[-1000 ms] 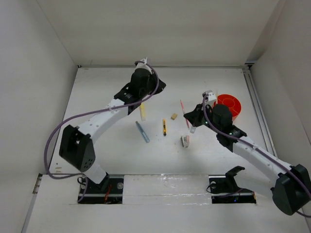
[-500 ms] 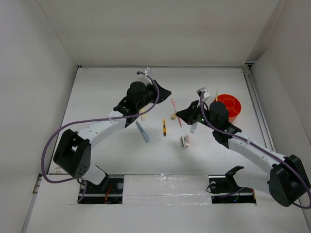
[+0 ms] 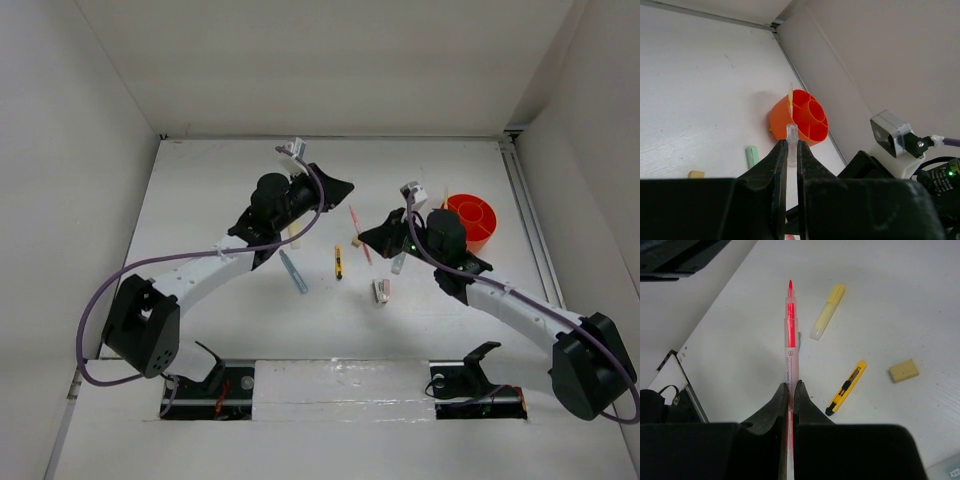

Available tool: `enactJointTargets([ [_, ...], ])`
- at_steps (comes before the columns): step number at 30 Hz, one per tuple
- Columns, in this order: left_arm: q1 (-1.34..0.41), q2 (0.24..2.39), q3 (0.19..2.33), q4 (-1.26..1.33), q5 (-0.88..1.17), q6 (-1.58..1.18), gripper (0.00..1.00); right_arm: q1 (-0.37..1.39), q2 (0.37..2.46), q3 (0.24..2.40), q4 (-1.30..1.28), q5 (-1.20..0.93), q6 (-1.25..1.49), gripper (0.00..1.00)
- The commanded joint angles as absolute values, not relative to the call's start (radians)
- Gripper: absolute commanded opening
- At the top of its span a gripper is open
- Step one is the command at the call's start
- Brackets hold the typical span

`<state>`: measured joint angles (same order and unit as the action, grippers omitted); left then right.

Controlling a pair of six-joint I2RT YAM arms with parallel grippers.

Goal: Sort the stationery into containers
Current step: Close the pen cap on the pen.

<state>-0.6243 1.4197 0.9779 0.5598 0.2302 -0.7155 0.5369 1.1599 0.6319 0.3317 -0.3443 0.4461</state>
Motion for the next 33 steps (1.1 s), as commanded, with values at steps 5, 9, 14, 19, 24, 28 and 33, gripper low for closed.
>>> enactJointTargets([
  [5,-0.623,1.368,0.916,0.71,0.23,-0.733,0.0,0.545,1.108,0.663,0.437,-0.318,0.474,0.0],
  [9,-0.623,1.35,0.894,0.733,0.219,-0.742,0.0,0.545,1.098,0.653,0.437,-0.307,0.483,0.0],
  [14,-0.623,1.341,0.884,0.742,0.207,-0.742,0.0,0.554,1.098,0.653,0.446,-0.307,0.483,0.0],
  [19,-0.623,1.341,0.884,0.742,0.198,-0.752,0.0,0.554,1.098,0.653,0.446,-0.307,0.483,0.0],
  [24,-0.623,1.331,0.884,0.742,0.18,-0.752,0.0,0.563,1.098,0.653,0.456,-0.307,0.483,0.0],
  [28,-0.623,1.331,0.874,0.752,0.17,-0.761,0.0,0.572,1.089,0.653,0.456,-0.307,0.483,0.0],
  [33,-0.623,1.341,0.874,0.752,0.17,-0.761,0.0,0.572,1.089,0.653,0.456,-0.307,0.483,0.0],
])
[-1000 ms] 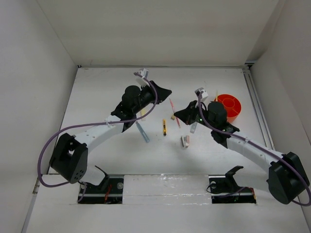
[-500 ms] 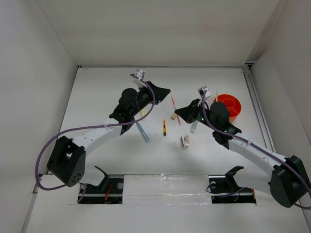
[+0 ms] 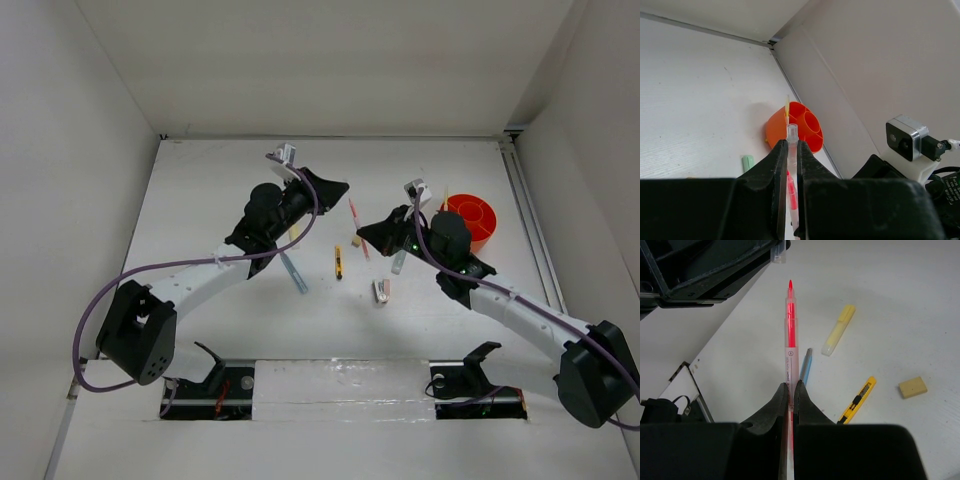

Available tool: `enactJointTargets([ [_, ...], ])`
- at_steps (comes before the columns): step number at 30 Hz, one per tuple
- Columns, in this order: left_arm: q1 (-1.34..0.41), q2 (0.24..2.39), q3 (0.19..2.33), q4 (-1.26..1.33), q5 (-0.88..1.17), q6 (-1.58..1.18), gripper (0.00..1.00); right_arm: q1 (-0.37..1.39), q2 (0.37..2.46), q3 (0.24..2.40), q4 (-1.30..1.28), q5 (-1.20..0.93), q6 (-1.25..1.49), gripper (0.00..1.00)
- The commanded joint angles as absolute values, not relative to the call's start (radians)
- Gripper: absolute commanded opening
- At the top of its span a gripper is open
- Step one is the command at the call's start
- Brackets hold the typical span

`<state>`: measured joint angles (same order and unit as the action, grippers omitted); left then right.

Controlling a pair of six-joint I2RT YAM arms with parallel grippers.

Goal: Sort the stationery into containers
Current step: Close the pen cap on the pen.

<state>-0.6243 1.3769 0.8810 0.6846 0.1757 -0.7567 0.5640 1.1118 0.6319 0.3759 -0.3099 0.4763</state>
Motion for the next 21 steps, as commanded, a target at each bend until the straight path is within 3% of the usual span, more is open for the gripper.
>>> enactJointTargets([
  [1,-0.623,1.341,0.874,0.752,0.17,-0.761,0.0,0.572,1.089,0.653,0.456,-0.307,0.483,0.0],
  [21,-0.623,1.378,0.865,0.761,0.189,-0.761,0.0,0.572,1.109,0.699,0.465,-0.298,0.483,0.0],
])
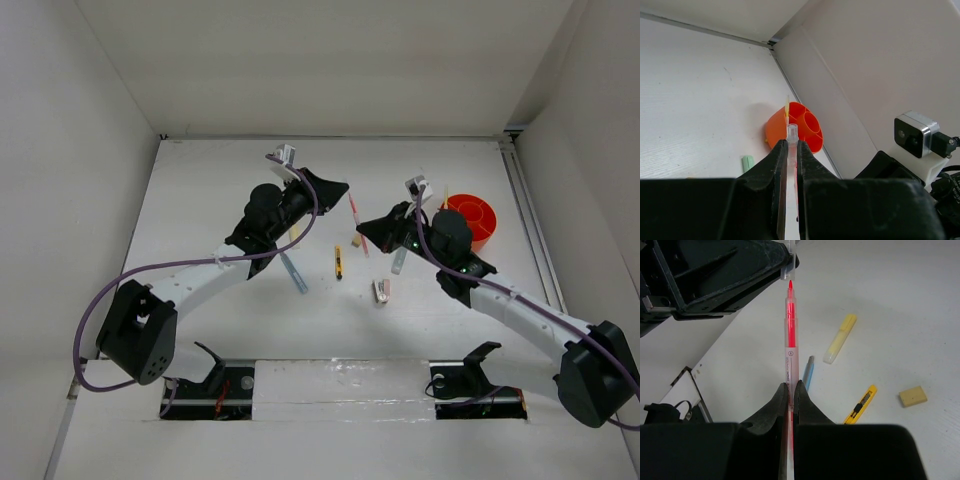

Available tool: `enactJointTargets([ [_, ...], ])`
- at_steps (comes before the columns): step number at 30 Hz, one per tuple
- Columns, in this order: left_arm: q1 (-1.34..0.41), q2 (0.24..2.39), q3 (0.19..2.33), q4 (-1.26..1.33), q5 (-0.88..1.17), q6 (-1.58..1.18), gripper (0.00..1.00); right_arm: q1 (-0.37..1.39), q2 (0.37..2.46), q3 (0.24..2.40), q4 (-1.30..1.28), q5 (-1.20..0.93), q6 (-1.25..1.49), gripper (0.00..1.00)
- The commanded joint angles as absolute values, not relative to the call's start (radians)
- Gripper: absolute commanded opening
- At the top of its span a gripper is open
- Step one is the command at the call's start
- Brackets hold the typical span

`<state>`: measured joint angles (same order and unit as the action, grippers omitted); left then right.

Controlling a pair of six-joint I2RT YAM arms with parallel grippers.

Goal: Sort the stationery into containers
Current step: Close the pen cap on the pen.

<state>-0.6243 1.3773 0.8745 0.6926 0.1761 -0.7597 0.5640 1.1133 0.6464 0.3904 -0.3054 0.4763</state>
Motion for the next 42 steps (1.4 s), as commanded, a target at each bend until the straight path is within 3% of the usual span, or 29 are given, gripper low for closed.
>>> enactJointTargets([
  [1,-0.623,1.378,0.874,0.761,0.189,-0.761,0.0,0.572,1.109,0.699,0.465,-0.298,0.483,0.0],
  [21,-0.623,1.397,0.862,0.824,0.253,-0.791,0.0,0.563,1.127,0.709,0.477,-0.239,0.506,0.0],
  [42,-0.623,1.388,0.778,0.954,0.249,-0.868,0.0,0.563,1.253,0.808,0.742,-0.213,0.597,0.0],
])
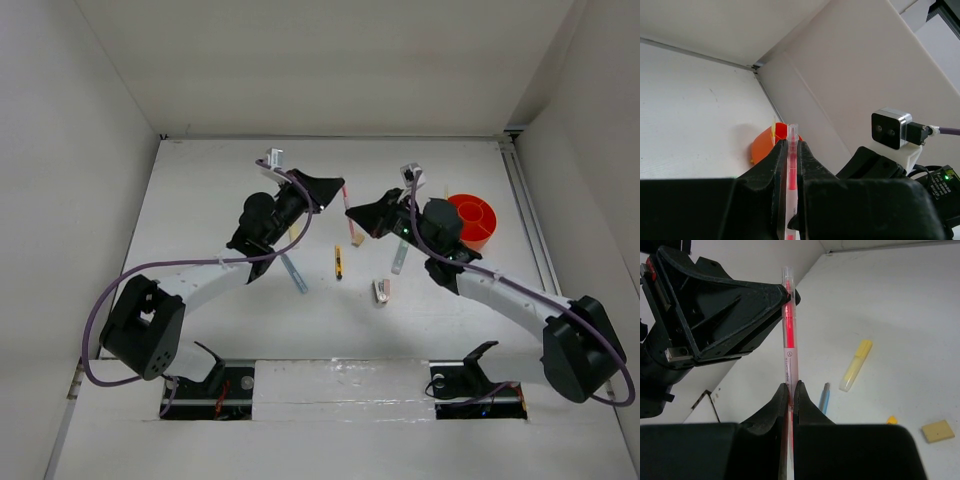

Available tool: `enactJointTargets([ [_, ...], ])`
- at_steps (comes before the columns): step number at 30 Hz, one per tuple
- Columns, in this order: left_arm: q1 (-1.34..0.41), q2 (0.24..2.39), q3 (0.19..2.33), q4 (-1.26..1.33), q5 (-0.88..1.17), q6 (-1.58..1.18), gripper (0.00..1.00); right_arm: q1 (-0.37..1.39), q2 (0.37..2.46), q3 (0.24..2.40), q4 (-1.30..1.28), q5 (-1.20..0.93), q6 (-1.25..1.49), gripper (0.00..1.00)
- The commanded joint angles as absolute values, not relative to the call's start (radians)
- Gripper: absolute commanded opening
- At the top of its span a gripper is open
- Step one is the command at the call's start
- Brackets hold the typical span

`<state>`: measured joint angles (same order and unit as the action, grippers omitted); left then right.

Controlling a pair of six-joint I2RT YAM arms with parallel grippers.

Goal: Sort the stationery into containers
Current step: Close the pen cap on the pen.

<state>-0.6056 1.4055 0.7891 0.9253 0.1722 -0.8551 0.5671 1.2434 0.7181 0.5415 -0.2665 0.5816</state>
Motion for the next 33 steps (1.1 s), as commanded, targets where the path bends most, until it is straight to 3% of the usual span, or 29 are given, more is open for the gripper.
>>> enactJointTargets([
  [1,-0.623,1.388,0.778,0.954,0.249,-0.868,0.0,0.551,1.262,0.818,0.742,-0.225,0.597,0.0],
  [24,-0.666,1.408,0.769,0.945,0.278,-0.807,0.0,0.472,1.341,0.931,0.819,-0.31,0.66,0.0],
  [33,-0.666,1.333,0.825,0.827,0.275,-0.752,0.0,0.472,1.381,0.934,0.891,-0.544,0.522,0.0],
])
